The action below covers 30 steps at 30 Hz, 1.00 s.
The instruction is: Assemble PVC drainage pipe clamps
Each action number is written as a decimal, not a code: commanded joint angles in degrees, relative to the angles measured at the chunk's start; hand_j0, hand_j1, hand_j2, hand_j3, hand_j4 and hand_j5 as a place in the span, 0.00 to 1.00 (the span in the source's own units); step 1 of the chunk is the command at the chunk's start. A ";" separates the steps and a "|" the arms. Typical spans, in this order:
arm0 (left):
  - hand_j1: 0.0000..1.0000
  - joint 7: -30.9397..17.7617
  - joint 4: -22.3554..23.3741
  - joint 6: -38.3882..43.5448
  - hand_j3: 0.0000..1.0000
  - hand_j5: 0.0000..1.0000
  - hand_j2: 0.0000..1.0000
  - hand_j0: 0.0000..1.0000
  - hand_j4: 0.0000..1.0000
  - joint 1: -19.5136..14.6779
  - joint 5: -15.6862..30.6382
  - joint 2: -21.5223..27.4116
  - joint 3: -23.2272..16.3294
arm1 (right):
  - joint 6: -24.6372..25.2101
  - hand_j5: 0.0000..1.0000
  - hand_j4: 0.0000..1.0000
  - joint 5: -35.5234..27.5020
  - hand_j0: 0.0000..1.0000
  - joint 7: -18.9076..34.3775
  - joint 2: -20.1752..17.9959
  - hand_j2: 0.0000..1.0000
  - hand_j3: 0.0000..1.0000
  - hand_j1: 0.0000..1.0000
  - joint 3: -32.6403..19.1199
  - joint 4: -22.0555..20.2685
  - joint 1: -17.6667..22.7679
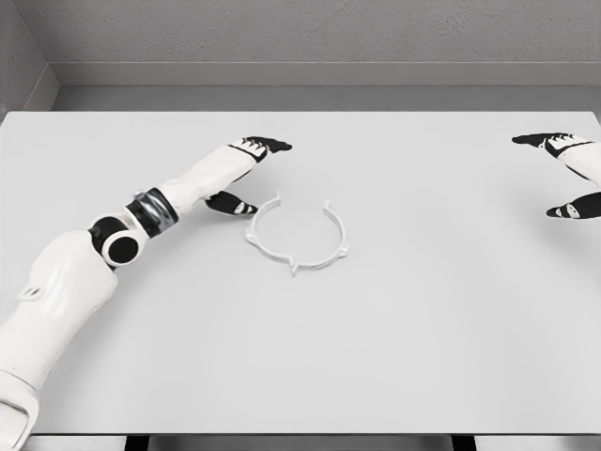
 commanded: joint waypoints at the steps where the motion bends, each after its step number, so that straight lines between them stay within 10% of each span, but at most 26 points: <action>1: 1.00 0.03 -0.13 0.01 1.00 1.00 1.00 1.00 1.00 0.00 0.38 -0.30 -0.01 | 0.13 1.00 1.00 -0.41 1.00 -0.03 -0.07 1.00 1.00 1.00 -0.04 -0.03 0.00; 18: 1.00 0.11 0.05 0.01 1.00 1.00 1.00 1.00 1.00 -0.70 1.52 5.94 3.59 | 0.13 1.00 1.00 -0.41 1.00 -0.03 -0.16 1.00 1.00 1.00 0.05 0.06 0.00; 30: 1.00 0.11 -10.32 0.01 1.00 1.00 1.00 1.00 1.00 3.52 1.35 9.28 1.48 | 0.13 1.00 1.00 -0.41 1.00 -0.03 -0.16 1.00 1.00 1.00 0.05 -0.11 0.00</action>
